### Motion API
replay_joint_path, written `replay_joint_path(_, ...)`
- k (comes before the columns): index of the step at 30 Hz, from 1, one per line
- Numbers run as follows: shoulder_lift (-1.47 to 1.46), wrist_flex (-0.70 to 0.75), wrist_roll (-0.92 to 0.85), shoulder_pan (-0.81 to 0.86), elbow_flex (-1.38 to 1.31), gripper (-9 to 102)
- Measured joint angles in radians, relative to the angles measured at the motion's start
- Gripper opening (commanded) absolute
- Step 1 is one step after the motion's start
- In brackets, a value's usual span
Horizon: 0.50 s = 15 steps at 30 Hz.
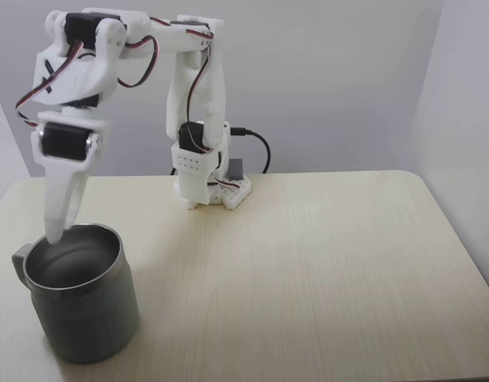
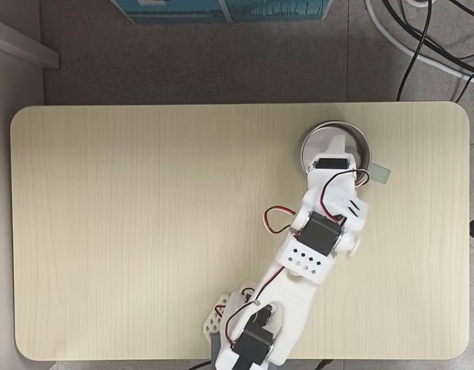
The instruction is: Grasp a dressing and put it in the cup.
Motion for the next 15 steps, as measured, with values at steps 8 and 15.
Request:
replay_joint_path(8, 0.0, -0.02, 0.002, 0.0, -0.026, 18)
replay_joint_path(15, 0.0, -0.021, 0.009, 0.0, -0.026, 17)
